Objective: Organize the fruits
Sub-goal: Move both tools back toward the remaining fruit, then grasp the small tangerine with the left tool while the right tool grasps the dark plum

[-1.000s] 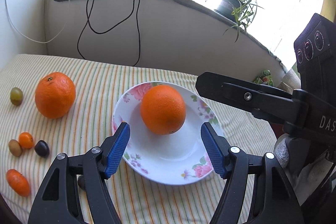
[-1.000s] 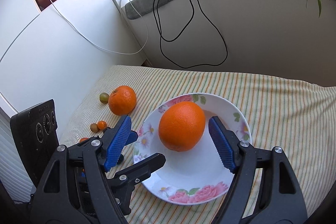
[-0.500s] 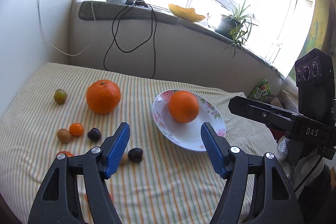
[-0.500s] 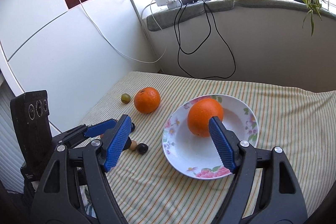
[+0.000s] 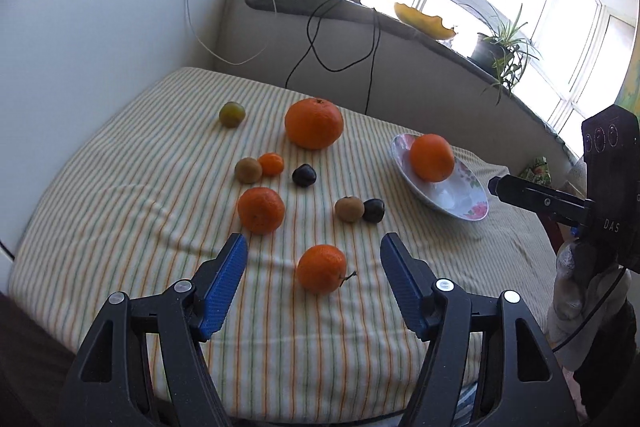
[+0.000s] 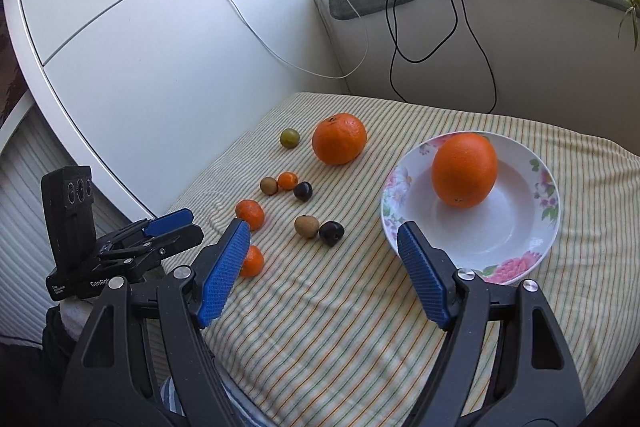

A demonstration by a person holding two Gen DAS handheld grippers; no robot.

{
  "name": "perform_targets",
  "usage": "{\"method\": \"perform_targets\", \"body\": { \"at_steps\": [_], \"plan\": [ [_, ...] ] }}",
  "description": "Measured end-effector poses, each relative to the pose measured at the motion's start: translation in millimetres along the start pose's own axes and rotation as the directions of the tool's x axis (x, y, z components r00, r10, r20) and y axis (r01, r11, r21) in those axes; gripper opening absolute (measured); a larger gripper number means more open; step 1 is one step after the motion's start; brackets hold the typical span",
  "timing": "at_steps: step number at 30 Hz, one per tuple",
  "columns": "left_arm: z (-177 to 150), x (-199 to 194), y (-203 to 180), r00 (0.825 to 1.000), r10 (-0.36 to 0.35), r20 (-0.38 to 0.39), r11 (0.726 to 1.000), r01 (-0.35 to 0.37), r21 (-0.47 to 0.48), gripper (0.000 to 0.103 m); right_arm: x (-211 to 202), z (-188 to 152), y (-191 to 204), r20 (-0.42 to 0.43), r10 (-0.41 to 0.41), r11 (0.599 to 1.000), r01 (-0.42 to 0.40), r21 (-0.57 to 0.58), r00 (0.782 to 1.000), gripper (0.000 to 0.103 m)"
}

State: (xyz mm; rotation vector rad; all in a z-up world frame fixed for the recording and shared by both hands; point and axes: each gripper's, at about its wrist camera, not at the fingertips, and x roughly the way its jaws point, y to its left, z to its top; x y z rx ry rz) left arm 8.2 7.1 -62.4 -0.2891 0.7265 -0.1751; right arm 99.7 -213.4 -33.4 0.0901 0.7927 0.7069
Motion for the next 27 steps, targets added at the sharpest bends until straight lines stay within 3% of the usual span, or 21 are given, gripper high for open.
{"method": "perform_targets", "body": {
  "at_steps": [9, 11, 17, 27],
  "plan": [
    [-20, 16, 4, 0.997, -0.039, -0.065, 0.999, 0.039, -0.009, 0.060, 35, -15, 11, -0.085, 0.025, 1.000, -0.026, -0.004, 0.996, 0.077],
    [-22, 20, 3, 0.996, -0.053, -0.076, 0.999, 0.053, -0.009, 0.058, 45, -16, 12, -0.105, 0.016, 1.000, -0.016, 0.000, 0.994, 0.067],
    [-23, 26, 0, 0.994, -0.063, -0.086, 0.998, 0.064, 0.009, 0.054, 72, -18, 9, -0.152, -0.044, 0.999, 0.048, 0.017, 0.987, 0.051],
    [-23, 34, 0, 0.994, -0.058, -0.093, 0.998, 0.060, 0.023, 0.051, 102, -20, 19, -0.169, -0.163, 0.986, 0.154, -0.063, 0.972, 0.038]
  ]
}}
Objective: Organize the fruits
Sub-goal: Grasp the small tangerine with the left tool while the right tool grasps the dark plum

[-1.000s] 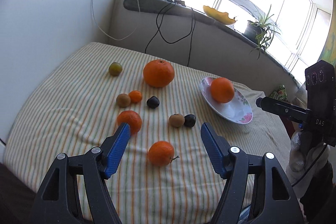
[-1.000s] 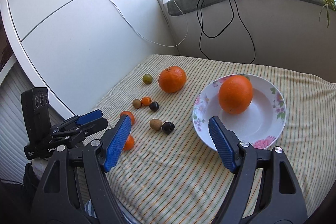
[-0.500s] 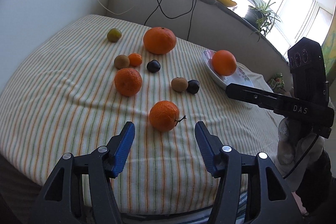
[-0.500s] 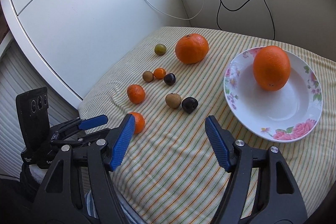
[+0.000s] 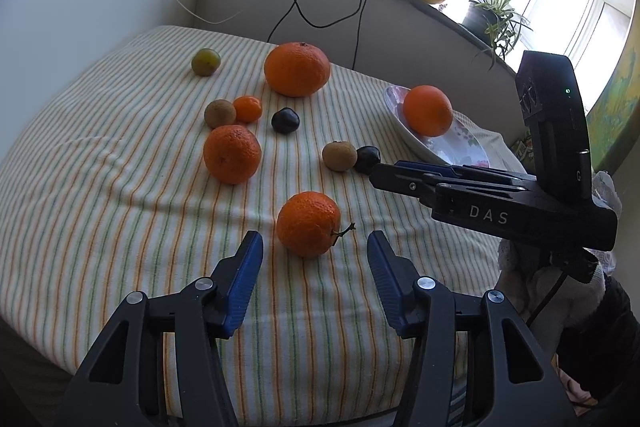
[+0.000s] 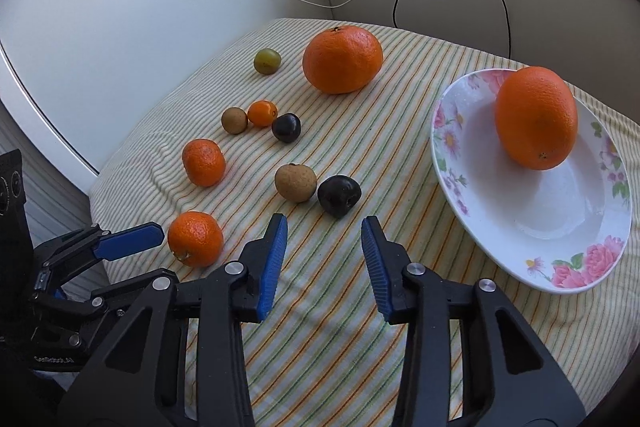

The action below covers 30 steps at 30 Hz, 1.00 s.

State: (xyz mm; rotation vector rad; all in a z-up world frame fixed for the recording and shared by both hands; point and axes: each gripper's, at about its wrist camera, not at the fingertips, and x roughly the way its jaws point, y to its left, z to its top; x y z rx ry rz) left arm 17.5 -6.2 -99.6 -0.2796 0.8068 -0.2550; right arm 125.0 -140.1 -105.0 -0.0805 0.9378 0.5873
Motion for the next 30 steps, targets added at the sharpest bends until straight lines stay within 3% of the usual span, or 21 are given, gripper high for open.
{"method": "perform_targets", "body": {
  "at_steps": [2, 10, 27, 30],
  "plan": [
    [0, 2, -1, 1.000, 0.002, -0.004, 1.000, -0.002, 0.006, 0.047, 4, 2, -1, 0.000, -0.006, 1.000, 0.006, 0.001, 1.000, 0.037],
    [2, 7, 1, 1.000, 0.008, -0.006, 1.000, -0.008, 0.005, 0.046, 12, 9, -2, 0.006, -0.043, 0.999, 0.043, -0.012, 0.999, 0.037],
    [2, 14, 0, 1.000, 0.003, -0.018, 1.000, -0.003, 0.009, 0.037, 25, 16, -6, -0.006, -0.010, 1.000, 0.010, -0.026, 1.000, 0.036],
    [3, 14, 0, 1.000, 0.008, -0.016, 1.000, -0.008, 0.011, 0.035, 25, 16, -5, -0.009, -0.006, 1.000, 0.006, -0.026, 1.000, 0.027]
  ]
}}
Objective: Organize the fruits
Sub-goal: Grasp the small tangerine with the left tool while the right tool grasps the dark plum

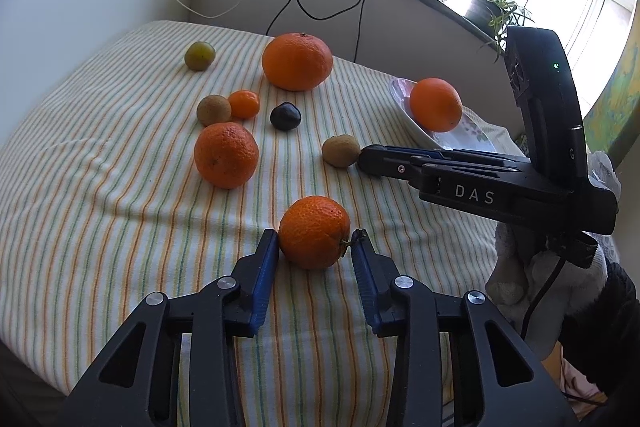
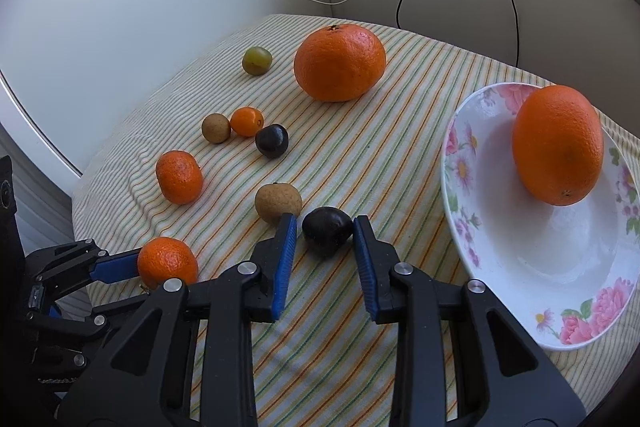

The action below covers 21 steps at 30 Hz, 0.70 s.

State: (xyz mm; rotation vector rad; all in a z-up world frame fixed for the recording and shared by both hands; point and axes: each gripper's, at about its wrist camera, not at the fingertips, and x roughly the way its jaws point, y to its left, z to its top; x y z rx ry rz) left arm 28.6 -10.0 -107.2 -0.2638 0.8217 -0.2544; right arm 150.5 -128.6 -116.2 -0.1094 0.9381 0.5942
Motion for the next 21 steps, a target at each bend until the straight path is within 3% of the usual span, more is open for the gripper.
{"method": "perform_targets", "body": {
  "at_steps": [21],
  "plan": [
    [8, -12, -8, 0.999, -0.022, 0.039, 1.000, 0.021, 0.002, 0.034, -45, -14, -9, 0.073, 0.054, 0.997, -0.058, 0.053, 0.996, 0.026]
  ]
}}
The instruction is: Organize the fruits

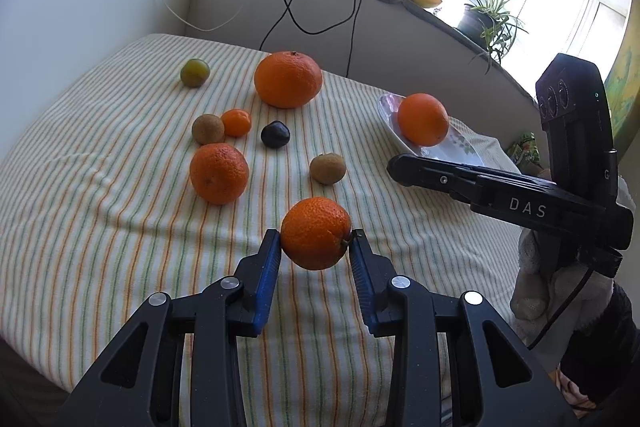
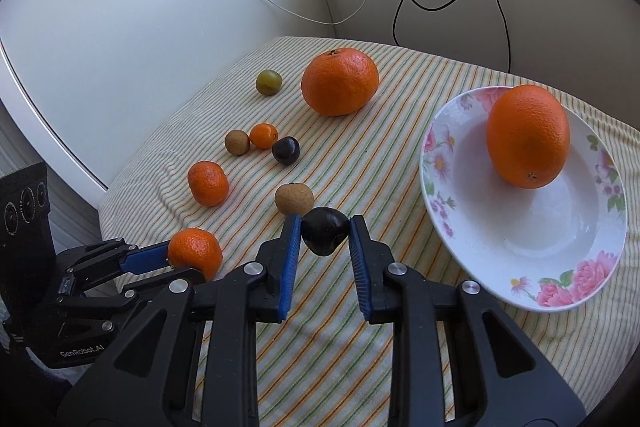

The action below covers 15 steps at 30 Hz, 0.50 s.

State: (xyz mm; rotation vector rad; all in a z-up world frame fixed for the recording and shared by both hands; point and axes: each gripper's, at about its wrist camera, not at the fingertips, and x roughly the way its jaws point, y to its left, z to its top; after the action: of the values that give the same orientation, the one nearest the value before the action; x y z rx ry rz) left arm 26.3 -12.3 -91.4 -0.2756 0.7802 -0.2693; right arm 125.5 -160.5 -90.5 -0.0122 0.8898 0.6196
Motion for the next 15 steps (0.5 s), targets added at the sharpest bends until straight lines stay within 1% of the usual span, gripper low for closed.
{"method": "perform_targets", "body": {
  "at_steps": [6, 15],
  "plan": [
    [13, 0, -12, 0.999, -0.027, 0.021, 0.999, 0.027, 0.024, 0.034, -27, -3, -14, 0.044, -0.006, 0.999, 0.004, 0.041, 0.999, 0.026],
    [32, 16, -44, 0.995, -0.096, 0.035, 0.993, 0.093, 0.077, 0.034, -60, -5, -49, 0.091, -0.071, 0.993, 0.062, 0.103, 0.993, 0.026]
  ]
}}
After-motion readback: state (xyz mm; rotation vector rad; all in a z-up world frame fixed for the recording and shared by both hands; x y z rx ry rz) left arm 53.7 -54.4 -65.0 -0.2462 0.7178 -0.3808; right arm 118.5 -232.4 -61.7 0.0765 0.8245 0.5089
